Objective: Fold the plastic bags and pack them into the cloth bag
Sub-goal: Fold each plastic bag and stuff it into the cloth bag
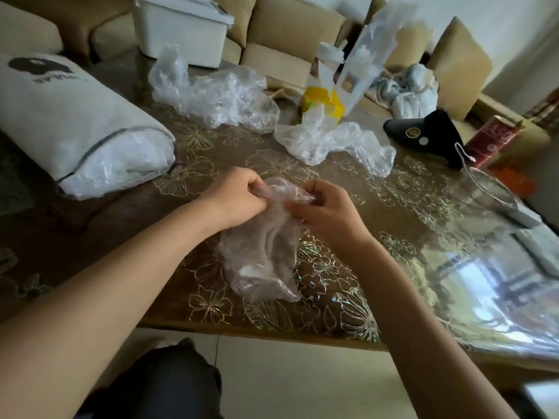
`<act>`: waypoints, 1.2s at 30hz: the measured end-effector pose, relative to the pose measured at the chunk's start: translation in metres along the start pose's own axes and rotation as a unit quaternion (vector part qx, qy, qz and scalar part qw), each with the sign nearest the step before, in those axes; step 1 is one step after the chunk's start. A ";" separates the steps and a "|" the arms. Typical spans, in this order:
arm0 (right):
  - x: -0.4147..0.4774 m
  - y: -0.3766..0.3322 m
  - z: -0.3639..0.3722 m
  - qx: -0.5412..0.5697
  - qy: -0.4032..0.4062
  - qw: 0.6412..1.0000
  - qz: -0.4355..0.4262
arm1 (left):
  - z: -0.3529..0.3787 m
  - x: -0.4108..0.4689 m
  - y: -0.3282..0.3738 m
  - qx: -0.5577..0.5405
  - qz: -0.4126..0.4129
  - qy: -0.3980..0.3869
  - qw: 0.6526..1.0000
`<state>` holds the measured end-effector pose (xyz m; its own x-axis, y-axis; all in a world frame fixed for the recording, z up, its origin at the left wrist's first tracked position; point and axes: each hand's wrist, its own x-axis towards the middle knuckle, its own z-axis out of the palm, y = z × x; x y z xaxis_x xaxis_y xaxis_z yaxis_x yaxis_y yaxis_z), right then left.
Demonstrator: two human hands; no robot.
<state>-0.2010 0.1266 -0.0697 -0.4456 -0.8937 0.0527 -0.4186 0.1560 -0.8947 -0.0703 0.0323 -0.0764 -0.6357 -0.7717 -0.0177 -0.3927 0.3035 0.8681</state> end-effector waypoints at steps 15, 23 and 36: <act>-0.072 0.081 -0.124 -0.166 0.183 0.969 0.003 | 0.138 0.025 0.059 0.079 0.135 -0.062 0.986; -0.081 0.087 -0.110 -0.383 0.124 0.900 -0.166 | 0.135 0.009 0.074 0.108 0.246 -0.103 0.958; -0.155 0.070 -0.083 -0.315 0.031 0.938 -0.144 | 0.140 0.013 0.064 0.153 0.203 -0.194 0.947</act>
<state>-0.2270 0.3112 -0.1032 -0.2798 -0.9137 0.2948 -0.9040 0.1474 -0.4013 -0.1963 0.1200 -0.0900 -0.9490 -0.3107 0.0537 -0.2001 0.7249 0.6591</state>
